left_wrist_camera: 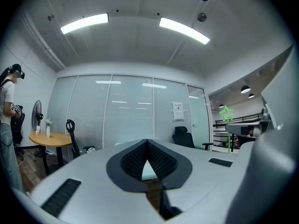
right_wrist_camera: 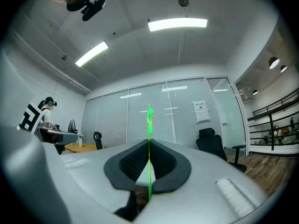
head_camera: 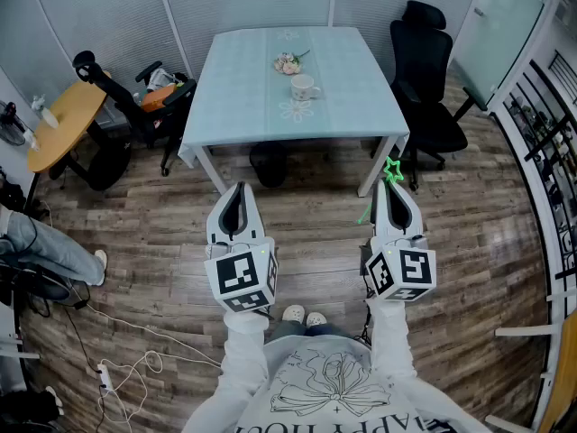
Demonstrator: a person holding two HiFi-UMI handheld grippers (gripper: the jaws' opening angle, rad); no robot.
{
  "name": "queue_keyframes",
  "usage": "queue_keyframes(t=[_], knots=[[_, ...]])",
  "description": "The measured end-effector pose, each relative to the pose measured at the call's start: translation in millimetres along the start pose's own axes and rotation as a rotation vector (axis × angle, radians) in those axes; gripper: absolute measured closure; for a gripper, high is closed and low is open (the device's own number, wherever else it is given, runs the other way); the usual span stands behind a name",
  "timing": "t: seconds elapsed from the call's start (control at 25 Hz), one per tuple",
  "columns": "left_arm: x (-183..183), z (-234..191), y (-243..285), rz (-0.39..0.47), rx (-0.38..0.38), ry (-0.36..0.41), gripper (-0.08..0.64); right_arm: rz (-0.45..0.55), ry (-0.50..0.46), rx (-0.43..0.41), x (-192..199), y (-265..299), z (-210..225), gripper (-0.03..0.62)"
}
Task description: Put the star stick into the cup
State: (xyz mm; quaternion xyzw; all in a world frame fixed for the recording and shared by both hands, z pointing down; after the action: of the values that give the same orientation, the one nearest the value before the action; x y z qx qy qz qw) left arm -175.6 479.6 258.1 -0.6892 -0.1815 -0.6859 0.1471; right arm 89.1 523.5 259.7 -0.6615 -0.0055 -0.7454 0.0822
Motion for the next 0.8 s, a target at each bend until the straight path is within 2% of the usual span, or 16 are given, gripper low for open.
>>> queue_keyframes(t=[0.48, 0.8], knots=[[-2, -20, 16, 0.008, 0.018, 0.006, 0.557, 0.000, 0.008, -0.013, 5, 19, -14, 0.577], [2, -46, 30, 0.016, 0.020, 0.016, 0.556, 0.007, 0.004, 0.013, 14, 39, -22, 0.577]])
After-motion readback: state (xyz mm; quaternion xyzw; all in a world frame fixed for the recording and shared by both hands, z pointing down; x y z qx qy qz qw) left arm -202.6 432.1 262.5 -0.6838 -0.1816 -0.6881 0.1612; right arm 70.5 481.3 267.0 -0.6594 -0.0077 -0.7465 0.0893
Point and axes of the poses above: the fingertips, and each gripper's own axes: y forward along the fingers, z to its right, x out of its underside, the point moved 6 cm from there along -y, backward along the fingers, and after that the axes turned 11 degrees about x, right-handed, at the moved point
